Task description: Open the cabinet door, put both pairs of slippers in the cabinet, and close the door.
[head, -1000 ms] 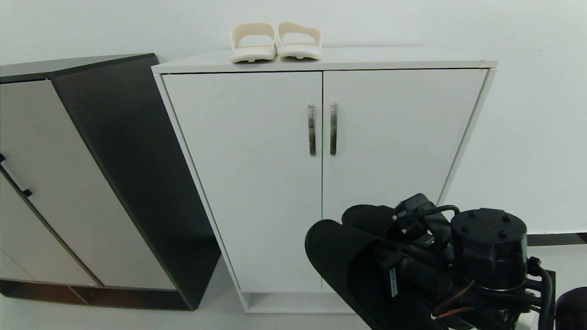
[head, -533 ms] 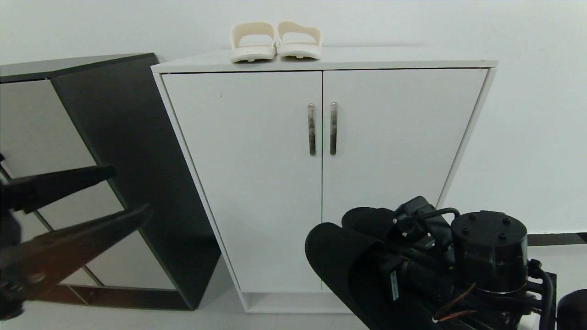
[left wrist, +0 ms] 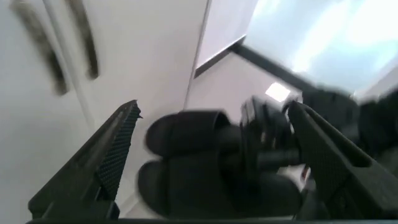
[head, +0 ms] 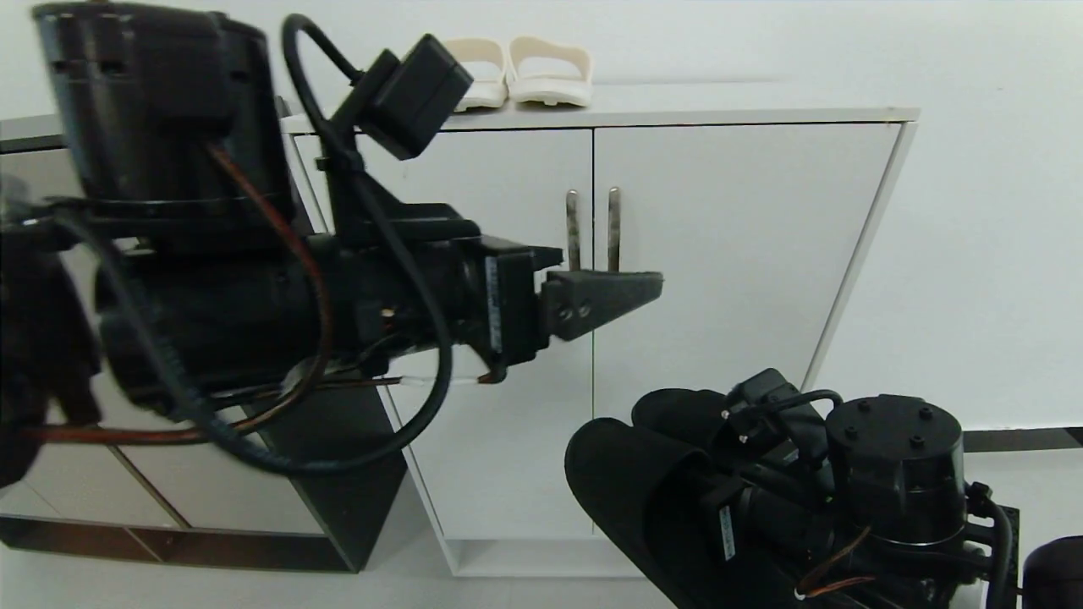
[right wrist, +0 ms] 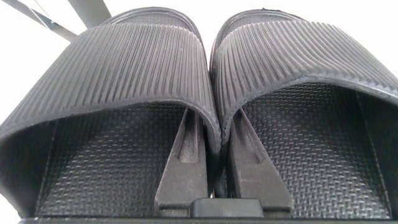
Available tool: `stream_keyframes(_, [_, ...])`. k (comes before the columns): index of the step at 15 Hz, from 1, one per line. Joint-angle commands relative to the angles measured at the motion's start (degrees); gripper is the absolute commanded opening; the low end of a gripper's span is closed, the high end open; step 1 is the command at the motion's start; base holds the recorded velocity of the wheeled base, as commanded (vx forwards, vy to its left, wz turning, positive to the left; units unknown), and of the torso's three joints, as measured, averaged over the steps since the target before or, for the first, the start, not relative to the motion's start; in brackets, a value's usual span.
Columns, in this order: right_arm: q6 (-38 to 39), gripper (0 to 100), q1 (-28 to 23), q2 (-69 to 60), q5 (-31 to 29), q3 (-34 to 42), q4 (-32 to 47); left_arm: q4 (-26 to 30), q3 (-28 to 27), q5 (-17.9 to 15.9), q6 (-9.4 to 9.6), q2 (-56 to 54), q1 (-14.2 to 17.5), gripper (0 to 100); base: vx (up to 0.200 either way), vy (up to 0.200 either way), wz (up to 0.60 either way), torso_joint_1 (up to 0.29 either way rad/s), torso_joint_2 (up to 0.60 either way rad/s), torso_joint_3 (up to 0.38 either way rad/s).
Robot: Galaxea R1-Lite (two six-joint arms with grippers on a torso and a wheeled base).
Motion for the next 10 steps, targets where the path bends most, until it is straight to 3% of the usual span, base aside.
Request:
stream_keyframes(1, [0.0, 0, 0.1, 0.1, 0.0, -0.1, 0.0, -2.2, -6.0, -0.6, -2.1, 9.1, -1.3, 100, 0.0, 0.0, 0.0, 0.0, 0.0, 0.0])
stream_keyframes(3, [0.0, 0, 0.1, 0.1, 0.0, 0.0, 0.0, -2.2, -8.2, -3.5, -2.81, 11.1, -1.3, 100, 0.0, 0.0, 0.0, 0.0, 0.0, 0.0])
stream_keyframes(5, [0.0, 0, 0.1, 0.1, 0.0, 0.1, 0.0, -2.1, -10.5, -8.9, -8.78, 11.6, -0.9, 100, 0.0, 0.0, 0.0, 0.0, 0.0, 0.0])
stream_keyframes(6, [0.0, 0, 0.1, 0.1, 0.1, 0.1, 0.0, -2.2, -11.8, -9.6, -11.33, 12.5, 0.0, 100, 0.0, 0.0, 0.0, 0.0, 0.0, 0.0])
stream_keyframes(9, [0.0, 0, 0.1, 0.2, 0.8, 0.1, 0.0, -2.2, -13.8, -8.9, -11.68, 14.9, 3.1, 100, 0.0, 0.0, 0.0, 0.0, 0.0, 0.0])
stream_keyframes(10, [0.1, 0, 0.1, 0.2, 0.8, 0.1, 0.0, -2.2, -14.0, -6.6, -11.68, 15.3, 3.2, 100, 0.0, 0.0, 0.0, 0.0, 0.0, 0.0])
